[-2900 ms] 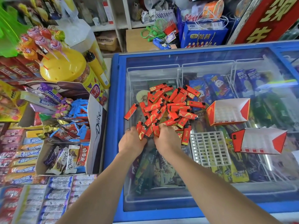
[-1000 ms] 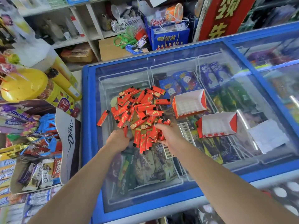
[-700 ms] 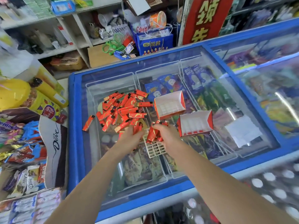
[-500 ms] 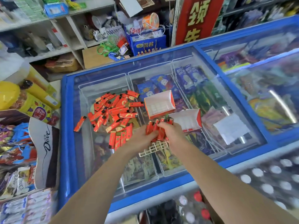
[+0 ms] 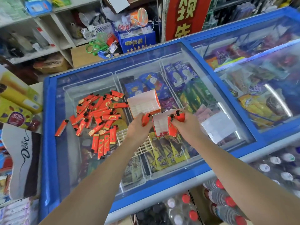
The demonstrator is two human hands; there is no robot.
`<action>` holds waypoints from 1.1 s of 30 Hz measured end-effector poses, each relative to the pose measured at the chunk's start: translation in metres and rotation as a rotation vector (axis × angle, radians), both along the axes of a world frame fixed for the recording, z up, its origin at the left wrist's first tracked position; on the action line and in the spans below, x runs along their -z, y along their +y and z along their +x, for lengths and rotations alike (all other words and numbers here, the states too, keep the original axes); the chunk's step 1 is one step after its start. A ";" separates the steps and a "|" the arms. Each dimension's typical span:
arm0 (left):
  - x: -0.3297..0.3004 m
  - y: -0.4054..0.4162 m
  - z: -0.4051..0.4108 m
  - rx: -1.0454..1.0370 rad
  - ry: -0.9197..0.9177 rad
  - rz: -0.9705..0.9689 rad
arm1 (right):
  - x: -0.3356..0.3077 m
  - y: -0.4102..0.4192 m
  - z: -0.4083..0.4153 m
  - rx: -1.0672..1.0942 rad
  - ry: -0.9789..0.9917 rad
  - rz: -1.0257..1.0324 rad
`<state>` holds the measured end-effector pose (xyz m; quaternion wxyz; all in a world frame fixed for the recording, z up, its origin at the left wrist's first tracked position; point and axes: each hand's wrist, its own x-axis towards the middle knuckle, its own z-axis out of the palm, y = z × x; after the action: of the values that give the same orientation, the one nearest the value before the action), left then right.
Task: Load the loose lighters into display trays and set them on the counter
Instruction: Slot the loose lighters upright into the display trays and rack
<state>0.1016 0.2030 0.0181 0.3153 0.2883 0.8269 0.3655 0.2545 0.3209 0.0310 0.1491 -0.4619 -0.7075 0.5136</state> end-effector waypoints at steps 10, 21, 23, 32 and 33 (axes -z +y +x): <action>0.013 0.025 -0.008 0.027 0.057 -0.101 | 0.012 0.002 -0.018 -0.159 -0.105 0.219; 0.017 0.018 -0.011 0.018 0.003 -0.018 | 0.017 0.004 -0.026 -0.188 -0.053 0.230; 0.015 0.016 -0.014 -0.030 -0.012 -0.013 | 0.019 0.006 -0.026 -0.117 -0.048 0.160; 0.003 0.011 -0.019 -0.096 -0.157 -0.025 | 0.010 0.017 -0.020 0.165 0.025 -0.058; 0.002 0.011 -0.018 -0.095 -0.171 -0.022 | 0.008 0.019 -0.019 0.183 0.025 -0.058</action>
<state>0.0839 0.2142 0.0165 0.3702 0.2133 0.8136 0.3943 0.2355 0.3394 0.0226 0.1905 -0.5223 -0.6453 0.5239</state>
